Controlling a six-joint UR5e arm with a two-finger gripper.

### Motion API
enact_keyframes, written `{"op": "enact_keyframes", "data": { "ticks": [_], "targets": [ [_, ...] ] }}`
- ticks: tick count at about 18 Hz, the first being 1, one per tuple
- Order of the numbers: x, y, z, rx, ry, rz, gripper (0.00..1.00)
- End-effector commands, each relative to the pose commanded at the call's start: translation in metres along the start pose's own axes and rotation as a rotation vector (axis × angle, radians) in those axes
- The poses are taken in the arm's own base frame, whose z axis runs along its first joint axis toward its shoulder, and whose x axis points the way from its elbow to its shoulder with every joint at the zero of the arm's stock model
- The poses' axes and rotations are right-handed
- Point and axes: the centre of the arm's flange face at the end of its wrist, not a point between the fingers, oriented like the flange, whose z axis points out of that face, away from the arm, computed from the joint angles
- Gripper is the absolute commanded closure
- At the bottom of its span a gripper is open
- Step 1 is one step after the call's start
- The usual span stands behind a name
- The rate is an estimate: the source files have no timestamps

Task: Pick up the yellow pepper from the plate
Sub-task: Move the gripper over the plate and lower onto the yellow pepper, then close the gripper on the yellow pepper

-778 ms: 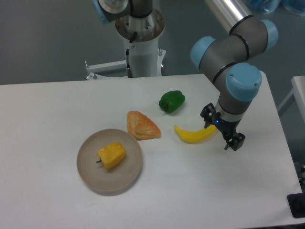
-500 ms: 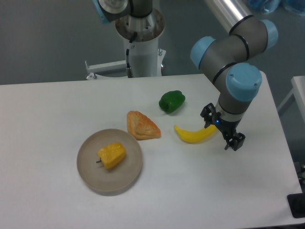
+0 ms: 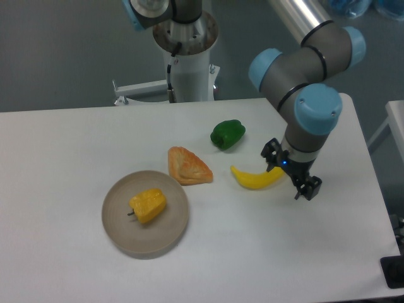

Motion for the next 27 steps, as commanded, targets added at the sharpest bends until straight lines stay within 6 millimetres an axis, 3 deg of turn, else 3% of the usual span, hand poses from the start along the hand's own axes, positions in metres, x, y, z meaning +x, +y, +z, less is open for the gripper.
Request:
{"op": "enact_keyframes", "data": {
  "ticks": [6,14,17,21,24,27],
  "targets": [
    [0.078,-0.075,0.009,-0.013,0.037,-0.048,0.00],
    [0.133,-0.140,0.008,0.016,0.049,-0.134,0.00],
    [0.150,-0.171,0.023,0.070,-0.007,-0.206,0.00],
    [0.172,-0.192,0.046,0.077,-0.017,-0.192,0.00],
    [0.202,-0.198,0.073,0.037,0.015,-0.143,0.00],
    [0.206,-0.200,0.077,0.032,0.019,-0.134,0.00]
  ]
}}
